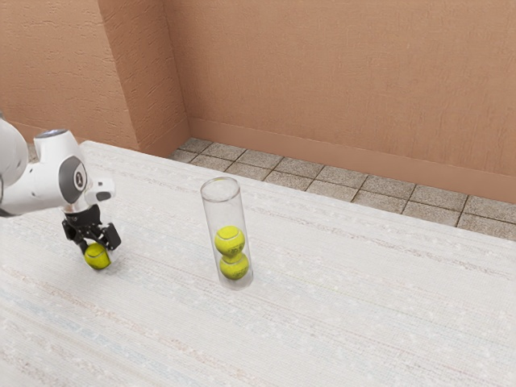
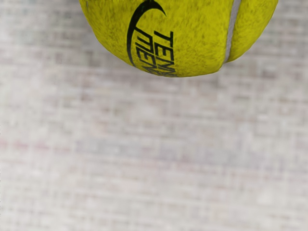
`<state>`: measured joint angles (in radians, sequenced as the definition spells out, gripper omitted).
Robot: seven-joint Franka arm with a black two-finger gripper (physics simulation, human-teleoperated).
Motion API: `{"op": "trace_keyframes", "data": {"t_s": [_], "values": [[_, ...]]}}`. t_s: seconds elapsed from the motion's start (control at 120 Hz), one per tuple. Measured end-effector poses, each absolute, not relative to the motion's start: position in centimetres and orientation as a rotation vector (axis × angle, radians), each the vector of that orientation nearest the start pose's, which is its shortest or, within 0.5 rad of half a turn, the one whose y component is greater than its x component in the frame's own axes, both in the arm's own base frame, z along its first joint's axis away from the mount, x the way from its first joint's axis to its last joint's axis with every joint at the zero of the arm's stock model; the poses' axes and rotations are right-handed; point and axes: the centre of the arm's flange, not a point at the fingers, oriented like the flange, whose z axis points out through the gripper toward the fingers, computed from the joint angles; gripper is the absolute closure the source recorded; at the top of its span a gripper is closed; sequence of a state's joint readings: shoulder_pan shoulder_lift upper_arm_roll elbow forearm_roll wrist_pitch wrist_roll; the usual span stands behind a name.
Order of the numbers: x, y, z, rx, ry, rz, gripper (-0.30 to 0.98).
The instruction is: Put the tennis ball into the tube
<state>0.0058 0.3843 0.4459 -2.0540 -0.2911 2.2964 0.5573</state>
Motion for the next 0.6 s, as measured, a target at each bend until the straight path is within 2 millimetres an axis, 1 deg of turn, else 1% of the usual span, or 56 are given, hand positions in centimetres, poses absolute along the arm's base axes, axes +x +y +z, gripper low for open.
{"op": "trace_keyframes", "data": {"t_s": [0.125,0.225,0.35,0.533,0.6], "values": [[52.8,24.3,25.1,-3.233,-0.097,0.097,0.07],[53.0,24.0,25.1,-3.239,-0.065,0.091,0.16],[53.1,23.7,25.2,-3.241,-0.025,0.085,0.24],[53.3,23.5,25.3,-3.239,0.016,0.079,0.27],[53.5,23.1,25.7,-3.237,0.042,0.071,0.29]]}}
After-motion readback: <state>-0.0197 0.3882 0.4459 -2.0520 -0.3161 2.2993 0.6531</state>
